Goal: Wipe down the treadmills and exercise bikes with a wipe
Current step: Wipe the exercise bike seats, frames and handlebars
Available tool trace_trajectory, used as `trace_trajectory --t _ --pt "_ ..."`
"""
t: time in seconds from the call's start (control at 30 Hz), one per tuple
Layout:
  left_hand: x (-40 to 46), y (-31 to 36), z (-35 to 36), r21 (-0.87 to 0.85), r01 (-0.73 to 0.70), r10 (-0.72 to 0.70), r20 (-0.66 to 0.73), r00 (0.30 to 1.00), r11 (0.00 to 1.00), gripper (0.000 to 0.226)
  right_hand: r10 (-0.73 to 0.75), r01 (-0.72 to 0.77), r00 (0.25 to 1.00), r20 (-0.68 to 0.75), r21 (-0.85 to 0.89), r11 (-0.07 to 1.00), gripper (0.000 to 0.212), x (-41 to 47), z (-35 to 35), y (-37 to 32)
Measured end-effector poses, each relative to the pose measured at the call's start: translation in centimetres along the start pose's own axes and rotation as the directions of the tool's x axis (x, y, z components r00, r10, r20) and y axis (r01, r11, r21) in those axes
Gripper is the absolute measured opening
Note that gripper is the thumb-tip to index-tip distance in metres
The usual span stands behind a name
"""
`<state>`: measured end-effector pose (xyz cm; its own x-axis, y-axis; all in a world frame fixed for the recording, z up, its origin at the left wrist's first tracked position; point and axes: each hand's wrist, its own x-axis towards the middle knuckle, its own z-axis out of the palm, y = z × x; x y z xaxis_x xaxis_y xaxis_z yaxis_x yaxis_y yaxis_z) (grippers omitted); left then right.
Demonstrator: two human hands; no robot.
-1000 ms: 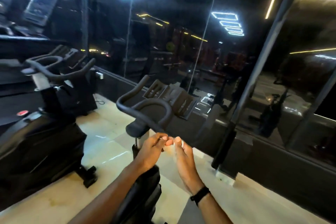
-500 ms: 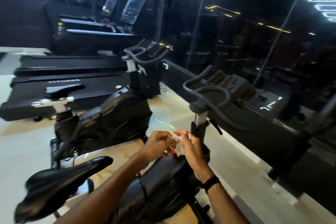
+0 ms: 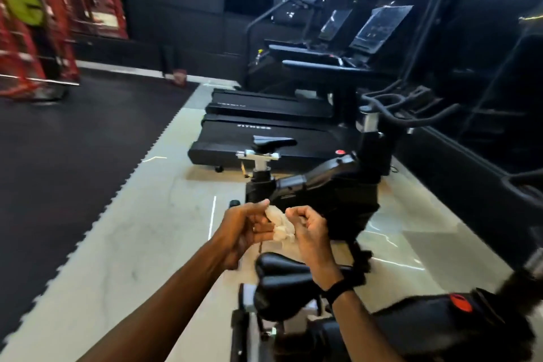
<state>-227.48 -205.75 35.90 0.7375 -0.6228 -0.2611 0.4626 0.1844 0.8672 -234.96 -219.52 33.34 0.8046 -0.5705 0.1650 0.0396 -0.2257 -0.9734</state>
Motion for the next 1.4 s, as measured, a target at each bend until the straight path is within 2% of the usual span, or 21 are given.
trace_trajectory --t 0.03,0.07,0.17,0.23,0.33,0.4,0.57,0.7,0.83,0.9,1.03,1.1,1.17,1.27,1.33,1.4 --pt "0.1 1.0 -2.2 0.001 -0.012 0.012 -0.004 1.0 1.0 0.021 0.004 -0.003 1.0 -0.013 0.032 0.999 0.011 0.6 2.5 0.0" --pt "0.3 1.9 -4.6 0.017 -0.018 0.018 -0.004 1.0 1.0 0.025 0.001 0.0 1.0 -0.022 0.038 0.999 0.006 1.0 5.1 -0.3" --pt "1.7 5.1 -11.4 0.137 -0.011 0.008 0.025 1.0 0.99 0.047 -0.035 0.034 0.998 0.054 0.03 0.999 0.017 2.5 13.4 -0.8" --pt "2.2 6.6 -14.0 0.158 0.014 -0.017 0.02 1.0 0.987 0.048 -0.054 0.058 0.993 0.104 -0.031 0.998 0.017 3.5 16.3 -1.2" --pt "3.9 9.7 -19.3 0.188 0.057 -0.058 -0.001 0.998 0.981 0.043 0.012 -0.009 0.995 0.101 -0.032 0.999 0.026 6.3 21.0 -1.8" --pt "4.9 10.6 -20.9 0.223 0.05 -0.043 -0.037 0.998 0.974 0.041 0.036 -0.034 0.996 0.085 -0.028 0.999 0.031 7.8 22.2 -1.9" --pt "8.4 12.2 -24.7 0.155 0.044 -0.032 -0.077 0.996 0.987 0.05 -0.017 0.046 0.983 0.185 -0.15 0.988 0.036 12.9 25.9 -1.7" --pt "12.9 13.4 -26.8 0.11 0.056 -0.045 -0.107 0.993 0.992 0.039 -0.001 0.017 0.992 0.124 -0.133 0.991 0.032 17.6 27.2 0.3" --pt "19.4 15.4 -26.9 0.191 0.038 -0.026 -0.066 0.997 0.981 0.033 -0.01 0.017 0.999 0.042 -0.167 0.986 0.03 23.2 27.2 2.2" --pt "22.7 16.6 -26.2 0.158 0.029 -0.02 -0.056 0.998 0.987 0.035 -0.007 0.005 1.0 -0.01 -0.164 0.986 0.027 25.9 26.2 2.3" --pt "30.2 20.1 -22.9 0.123 -0.028 0.029 -0.006 1.0 0.992 0.011 -0.037 0.014 0.988 -0.151 -0.154 0.988 0.029 32.1 23.2 2.5" --pt "33.6 21.3 -21.0 0.104 -0.073 0.07 0.029 0.997 0.992 0.009 -0.01 -0.027 0.981 -0.192 -0.188 0.982 0.03 34.7 21.9 3.0" --pt "36.3 21.9 -19.0 0.065 -0.071 0.066 0.087 0.994 0.995 0.014 0.06 -0.099 0.984 -0.17 -0.229 0.968 0.039 36.7 21.1 3.7" --pt "39.2 21.8 -16.3 0.086 -0.065 0.047 0.193 0.98 0.994 0.026 0.21 -0.219 0.975 -0.069 -0.175 0.96 0.058 37.5 20.6 2.8" --pt "41.3 21.5 -14.4 0.142 -0.056 0.017 0.26 0.966 0.988 0.032 0.286 -0.289 0.957 -0.041 -0.123 0.949 0.053 38.3 19.8 1.9" --pt "43.0 21.3 -12.7 0.194 -0.047 -0.02 0.333 0.943 0.98 0.036 0.276 -0.279 0.96 -0.056 -0.07 0.958 0.043 39.0 18.5 1.2"
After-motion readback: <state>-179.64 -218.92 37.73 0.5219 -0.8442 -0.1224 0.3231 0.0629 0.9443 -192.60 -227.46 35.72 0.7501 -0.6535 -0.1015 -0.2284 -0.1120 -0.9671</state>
